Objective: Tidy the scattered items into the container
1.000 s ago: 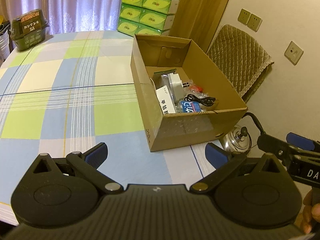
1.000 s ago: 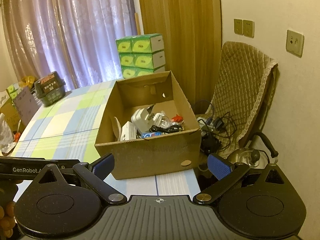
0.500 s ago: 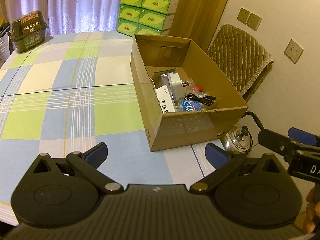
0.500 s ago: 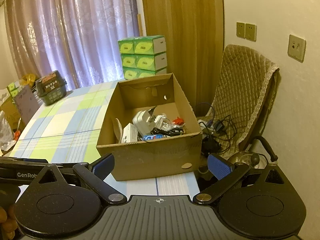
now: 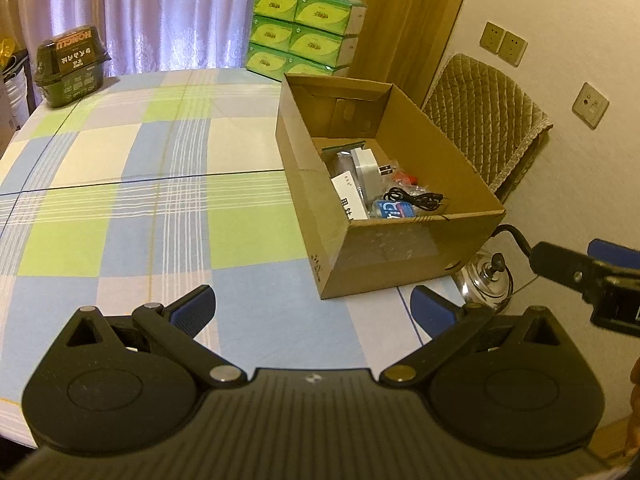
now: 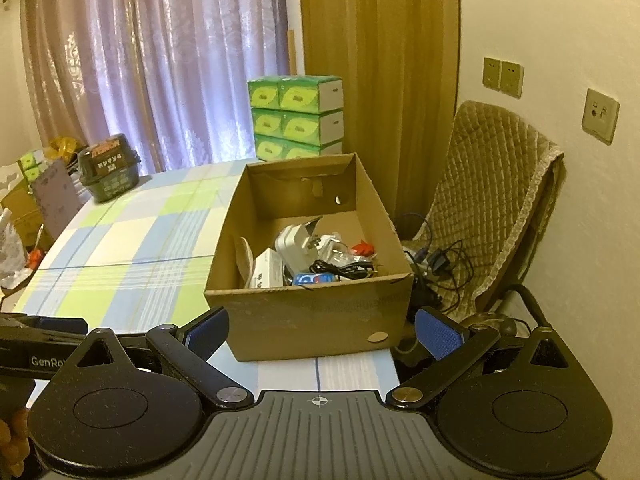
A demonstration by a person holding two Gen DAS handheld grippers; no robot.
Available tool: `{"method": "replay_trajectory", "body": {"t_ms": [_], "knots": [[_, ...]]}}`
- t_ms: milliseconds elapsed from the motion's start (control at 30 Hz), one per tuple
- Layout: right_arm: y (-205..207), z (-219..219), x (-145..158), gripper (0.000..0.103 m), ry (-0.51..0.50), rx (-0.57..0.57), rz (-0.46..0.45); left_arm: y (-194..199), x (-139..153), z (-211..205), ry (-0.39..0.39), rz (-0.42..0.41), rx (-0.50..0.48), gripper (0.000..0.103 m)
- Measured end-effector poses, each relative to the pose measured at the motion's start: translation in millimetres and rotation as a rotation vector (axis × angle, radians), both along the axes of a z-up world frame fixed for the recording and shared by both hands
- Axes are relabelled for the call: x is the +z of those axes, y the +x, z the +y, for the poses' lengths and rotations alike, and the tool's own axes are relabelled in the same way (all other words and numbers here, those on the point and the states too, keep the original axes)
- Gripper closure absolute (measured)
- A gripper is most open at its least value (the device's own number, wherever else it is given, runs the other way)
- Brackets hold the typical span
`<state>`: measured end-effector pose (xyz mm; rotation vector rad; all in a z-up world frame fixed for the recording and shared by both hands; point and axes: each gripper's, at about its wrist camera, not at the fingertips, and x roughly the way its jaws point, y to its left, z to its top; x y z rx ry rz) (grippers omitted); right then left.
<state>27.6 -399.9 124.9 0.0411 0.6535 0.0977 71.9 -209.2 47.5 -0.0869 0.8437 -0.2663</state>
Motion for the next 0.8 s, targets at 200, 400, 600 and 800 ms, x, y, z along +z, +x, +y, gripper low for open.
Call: {"method": "replay_trajectory", "body": {"t_ms": [200, 400, 600, 800], "knots": [[0.0, 3.1, -0.5, 0.0, 0.006, 0.006, 0.006, -2.4, 0.0, 2.9, -0.001, -0.003, 0.006, 0.001], [-0.5, 3.0, -1.7, 0.0, 0.007, 0.004, 0.01, -2.4, 0.4, 2.8, -0.005, -0.005, 0.005, 0.001], [-1.8, 2.9, -3.2, 0.0, 0.008, 0.005, 0.013, -3.0, 0.3, 1.8, -0.007, -0.005, 0.004, 0.001], [-2.4, 3.7, -5.8, 0.0, 0.007, 0.006, 0.018, -3.6, -0.6, 3.6, -0.008, -0.015, 0.016, 0.001]]}}
